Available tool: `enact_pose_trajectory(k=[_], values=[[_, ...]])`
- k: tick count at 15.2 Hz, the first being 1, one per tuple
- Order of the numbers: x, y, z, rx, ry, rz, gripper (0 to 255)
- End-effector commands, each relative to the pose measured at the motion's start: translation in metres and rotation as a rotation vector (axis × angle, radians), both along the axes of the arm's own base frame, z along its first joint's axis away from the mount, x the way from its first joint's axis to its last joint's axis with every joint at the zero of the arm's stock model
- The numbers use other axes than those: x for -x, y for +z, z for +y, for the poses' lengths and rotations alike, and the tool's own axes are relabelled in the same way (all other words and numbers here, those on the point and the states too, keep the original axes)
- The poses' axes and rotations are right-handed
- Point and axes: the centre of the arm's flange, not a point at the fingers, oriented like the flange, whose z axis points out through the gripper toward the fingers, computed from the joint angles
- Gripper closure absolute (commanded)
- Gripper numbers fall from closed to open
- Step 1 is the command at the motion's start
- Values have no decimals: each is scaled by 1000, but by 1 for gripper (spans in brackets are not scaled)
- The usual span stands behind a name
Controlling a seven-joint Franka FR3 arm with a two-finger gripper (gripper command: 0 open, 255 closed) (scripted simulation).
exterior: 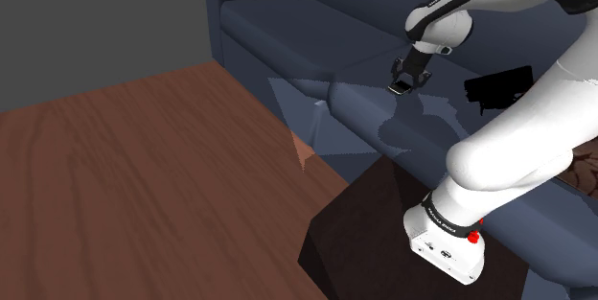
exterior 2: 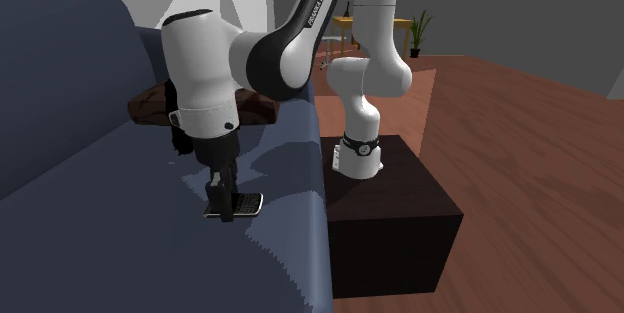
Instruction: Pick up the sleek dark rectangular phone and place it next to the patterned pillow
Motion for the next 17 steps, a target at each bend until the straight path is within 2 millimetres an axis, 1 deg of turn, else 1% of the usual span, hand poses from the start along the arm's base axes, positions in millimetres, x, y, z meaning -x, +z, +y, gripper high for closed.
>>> enact_pose_trajectory(k=[1,8,17], values=[[0,-1,0,-1,1,1,255],[0,-1,0,-1,1,1,255],[0,47,0,-1,1,1,255]])
